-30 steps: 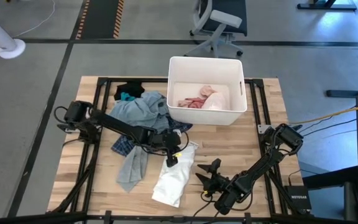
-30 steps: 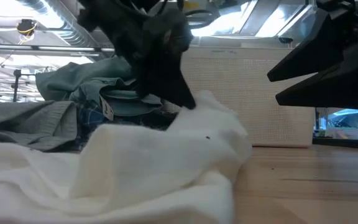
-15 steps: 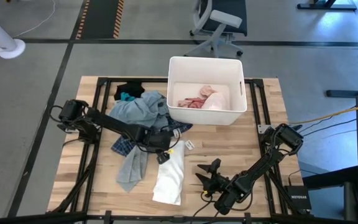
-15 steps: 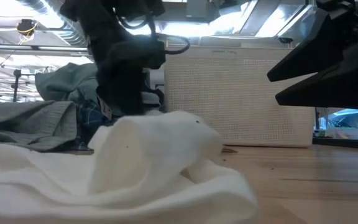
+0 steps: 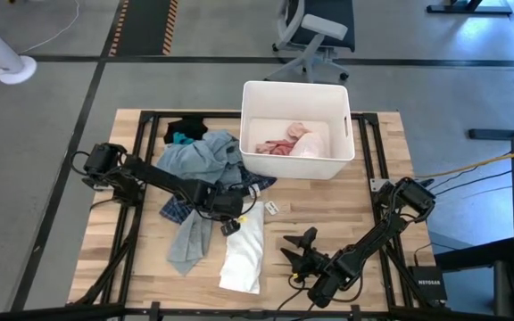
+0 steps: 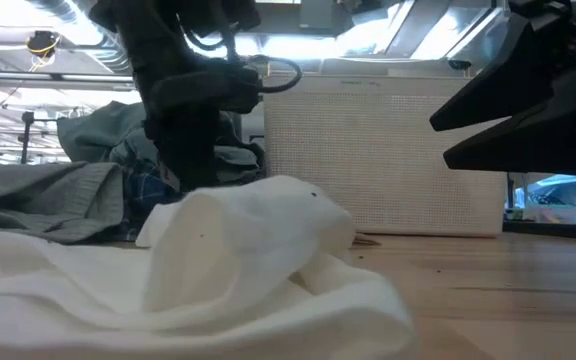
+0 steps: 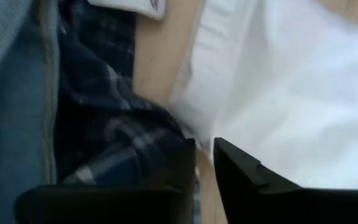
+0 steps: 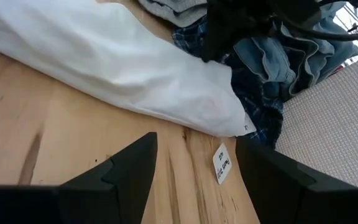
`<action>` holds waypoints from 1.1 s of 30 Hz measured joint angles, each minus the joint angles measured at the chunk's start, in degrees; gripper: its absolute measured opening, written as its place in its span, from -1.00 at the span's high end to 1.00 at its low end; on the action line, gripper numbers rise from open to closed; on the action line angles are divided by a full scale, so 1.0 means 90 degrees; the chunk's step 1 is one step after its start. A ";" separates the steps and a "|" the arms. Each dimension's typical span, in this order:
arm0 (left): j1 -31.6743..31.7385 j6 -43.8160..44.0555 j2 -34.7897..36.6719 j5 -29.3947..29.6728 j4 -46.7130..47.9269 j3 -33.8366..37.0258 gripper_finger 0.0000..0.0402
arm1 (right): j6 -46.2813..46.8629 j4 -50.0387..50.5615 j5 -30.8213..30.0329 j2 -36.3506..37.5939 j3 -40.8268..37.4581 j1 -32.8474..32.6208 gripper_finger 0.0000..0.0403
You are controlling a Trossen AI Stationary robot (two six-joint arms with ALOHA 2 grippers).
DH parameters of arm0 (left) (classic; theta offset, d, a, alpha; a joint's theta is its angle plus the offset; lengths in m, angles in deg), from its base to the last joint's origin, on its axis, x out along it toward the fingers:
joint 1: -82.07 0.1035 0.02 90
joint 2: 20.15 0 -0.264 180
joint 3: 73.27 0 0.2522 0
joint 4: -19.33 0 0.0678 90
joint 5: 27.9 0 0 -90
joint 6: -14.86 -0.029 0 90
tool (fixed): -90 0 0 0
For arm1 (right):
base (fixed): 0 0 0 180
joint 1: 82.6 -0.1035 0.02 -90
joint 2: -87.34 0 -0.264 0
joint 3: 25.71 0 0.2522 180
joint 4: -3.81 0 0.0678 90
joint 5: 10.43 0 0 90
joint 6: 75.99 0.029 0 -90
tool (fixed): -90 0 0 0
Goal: Sort clothes
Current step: Put the white boxer into the white laundry bin
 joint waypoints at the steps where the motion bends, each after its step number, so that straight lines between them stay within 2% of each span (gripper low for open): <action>1: 0.0007 -0.0040 0.0000 -0.0137 0.0069 0.0000 0.68 | 0.0002 -0.0001 0.0000 0.0000 0.0000 0.0000 -0.18; 6: 0.0021 -0.0177 0.0017 -0.0362 0.0418 -0.0065 0.44 | 0.0002 -0.0001 0.0000 0.0000 0.0000 0.0000 -0.18; 10: -0.0255 -0.0250 0.0295 -0.0336 0.0542 -0.0194 0.35 | 0.0002 0.0002 0.0000 0.0000 0.0000 0.0000 -0.18; 16: -0.1472 -0.0877 0.0490 -0.0389 -0.0555 -0.0216 0.34 | 0.0002 0.0002 0.0000 0.0000 0.0000 0.0000 -0.18; 23: -0.2718 -0.1982 0.0004 -0.0337 -0.1449 -0.0216 0.36 | 0.0002 -0.0025 0.0000 0.0000 0.0000 0.0008 -0.18; 27: -0.3031 -0.2026 -0.0345 -0.0275 -0.1819 -0.0216 0.36 | 0.0003 -0.0030 0.0001 0.0000 0.0000 0.0060 -0.18; 33: -0.3133 -0.1999 -0.0740 0.0136 -0.1840 -0.0216 0.37 | 0.0005 -0.0027 0.0060 0.0000 -0.0002 0.0136 -0.18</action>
